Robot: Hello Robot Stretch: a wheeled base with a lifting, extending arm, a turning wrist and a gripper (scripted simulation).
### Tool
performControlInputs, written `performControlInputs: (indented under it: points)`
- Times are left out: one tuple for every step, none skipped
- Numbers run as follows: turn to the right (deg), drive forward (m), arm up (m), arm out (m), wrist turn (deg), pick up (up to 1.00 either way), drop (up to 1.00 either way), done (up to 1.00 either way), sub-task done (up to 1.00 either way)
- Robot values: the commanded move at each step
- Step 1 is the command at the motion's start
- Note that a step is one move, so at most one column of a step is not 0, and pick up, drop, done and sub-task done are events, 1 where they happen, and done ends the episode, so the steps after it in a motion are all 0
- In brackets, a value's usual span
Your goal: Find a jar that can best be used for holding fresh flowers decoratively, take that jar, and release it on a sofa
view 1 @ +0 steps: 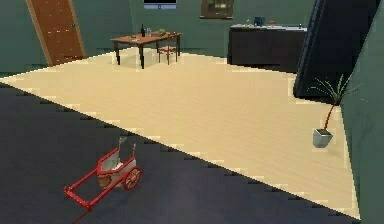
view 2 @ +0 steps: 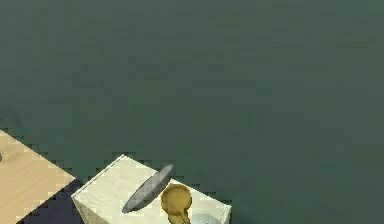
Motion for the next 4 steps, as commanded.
performControlInputs:
  points:
    - [0.0,0.0,0.0,0.0,0.0,1.0,0.0,0.0,0.0]
    - [0.0,0.0,0.1,0.0,0.0,0.0,0.0,0.0,0.0]
    - [-45.0,0.0,0.0,0.0,0.0,0.0,0.0,0.0,0.0]
    - [-9.0,0.0,0.0,0.0,0.0,0.0,0.0,0.0,0.0]
